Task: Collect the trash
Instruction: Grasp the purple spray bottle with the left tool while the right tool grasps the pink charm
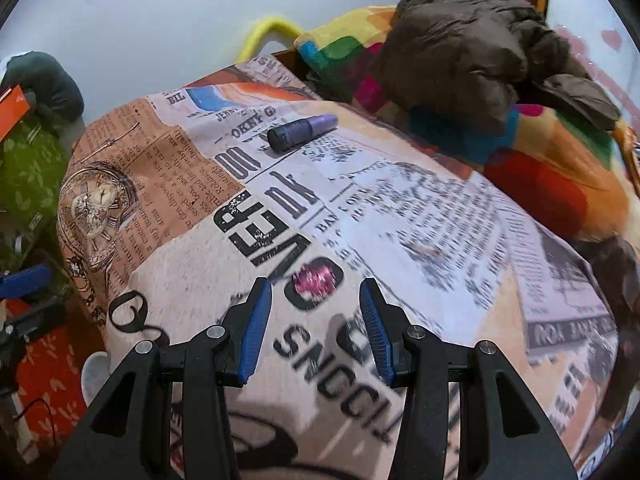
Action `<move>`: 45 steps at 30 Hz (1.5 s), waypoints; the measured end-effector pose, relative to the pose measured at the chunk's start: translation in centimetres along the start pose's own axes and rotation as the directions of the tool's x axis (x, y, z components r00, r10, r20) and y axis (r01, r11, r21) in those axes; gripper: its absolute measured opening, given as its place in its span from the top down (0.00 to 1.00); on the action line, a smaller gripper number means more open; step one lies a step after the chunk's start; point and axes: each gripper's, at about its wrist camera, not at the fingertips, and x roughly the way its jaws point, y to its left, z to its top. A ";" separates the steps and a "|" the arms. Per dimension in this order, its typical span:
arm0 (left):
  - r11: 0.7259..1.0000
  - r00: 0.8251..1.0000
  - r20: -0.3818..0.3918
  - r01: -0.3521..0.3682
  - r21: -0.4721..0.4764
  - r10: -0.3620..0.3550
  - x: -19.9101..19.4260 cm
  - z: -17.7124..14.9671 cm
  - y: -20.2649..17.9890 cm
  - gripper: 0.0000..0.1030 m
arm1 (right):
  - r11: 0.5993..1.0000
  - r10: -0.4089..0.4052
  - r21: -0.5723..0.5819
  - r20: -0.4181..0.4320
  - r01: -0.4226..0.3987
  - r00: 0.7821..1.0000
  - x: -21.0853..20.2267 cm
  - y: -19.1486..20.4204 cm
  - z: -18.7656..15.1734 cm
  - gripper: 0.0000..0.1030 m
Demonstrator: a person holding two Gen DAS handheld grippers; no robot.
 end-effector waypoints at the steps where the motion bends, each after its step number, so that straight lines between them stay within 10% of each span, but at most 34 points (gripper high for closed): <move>1: 1.000 1.000 -0.005 0.000 0.006 0.000 0.4 0.1 -0.1 0.50 | 1.000 -0.001 -0.006 -0.004 0.001 1.000 0.5 -0.1 0.1 0.59; 9: 0.999 1.000 -0.012 -0.008 0.041 0.009 2.2 0.9 -0.3 0.50 | 0.997 -0.013 -0.074 -0.050 0.009 0.999 3.0 0.9 0.0 0.77; 22: 0.990 0.994 -0.012 0.112 0.084 -0.112 7.0 9.6 -2.8 0.50 | 0.999 -0.021 0.047 0.030 0.020 0.999 1.0 -3.0 0.0 0.78; 45: 0.974 0.999 -0.033 -0.030 0.226 0.038 19.6 19.1 -7.4 0.50 | 0.957 -0.090 0.280 0.057 0.071 0.994 -5.2 -15.1 -5.2 0.78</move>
